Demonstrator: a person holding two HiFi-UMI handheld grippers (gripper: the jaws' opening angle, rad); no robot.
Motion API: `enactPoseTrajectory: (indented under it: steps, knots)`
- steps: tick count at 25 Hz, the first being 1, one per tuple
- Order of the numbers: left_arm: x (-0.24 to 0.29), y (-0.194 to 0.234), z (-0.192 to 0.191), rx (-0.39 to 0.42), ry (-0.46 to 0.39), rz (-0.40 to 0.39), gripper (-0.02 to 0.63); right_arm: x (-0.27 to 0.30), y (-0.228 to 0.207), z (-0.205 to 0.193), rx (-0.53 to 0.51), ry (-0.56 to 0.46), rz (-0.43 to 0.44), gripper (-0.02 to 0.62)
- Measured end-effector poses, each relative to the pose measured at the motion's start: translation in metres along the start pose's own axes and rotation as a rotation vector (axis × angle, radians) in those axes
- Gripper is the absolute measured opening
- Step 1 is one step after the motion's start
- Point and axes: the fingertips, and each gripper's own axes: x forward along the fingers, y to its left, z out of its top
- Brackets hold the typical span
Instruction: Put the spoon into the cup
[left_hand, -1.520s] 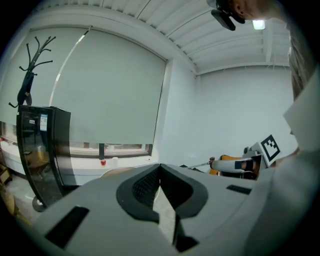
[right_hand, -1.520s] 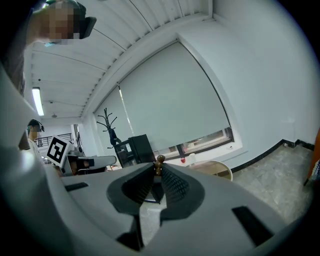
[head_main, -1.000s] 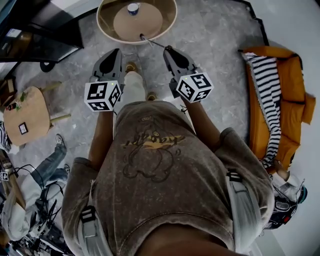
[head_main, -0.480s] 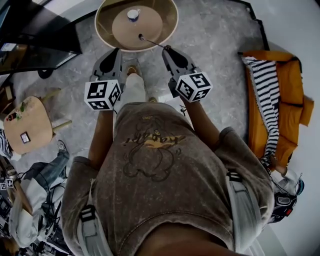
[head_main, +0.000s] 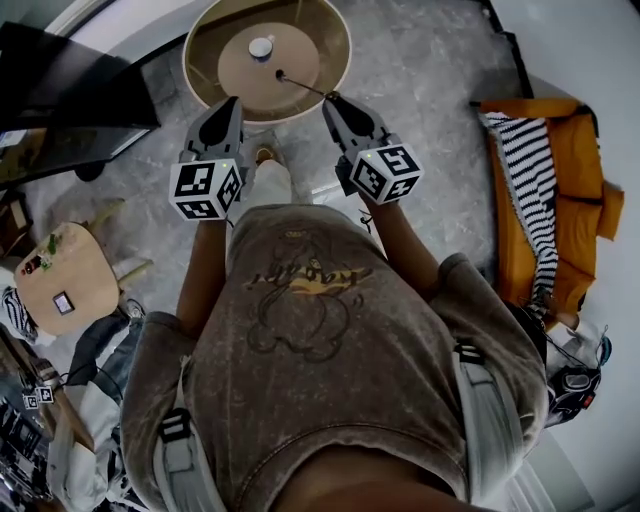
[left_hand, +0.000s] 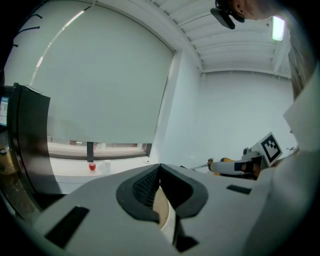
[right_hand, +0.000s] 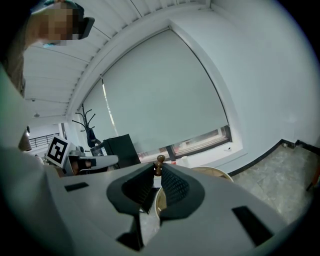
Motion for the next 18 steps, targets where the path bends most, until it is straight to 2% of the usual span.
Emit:
enactPoseTrajectory:
  steps: [9,18]
  knots:
    - [0.043,0.049,0.021,0.013,0.017,-0.055,0.018,0.057,-0.012,0.018,0.009,-0.016,-0.05,0.057]
    - [0.068,0.077,0.035,0.023,0.031,-0.087,0.018,0.087,-0.021,0.033,0.016,-0.035,-0.089,0.058]
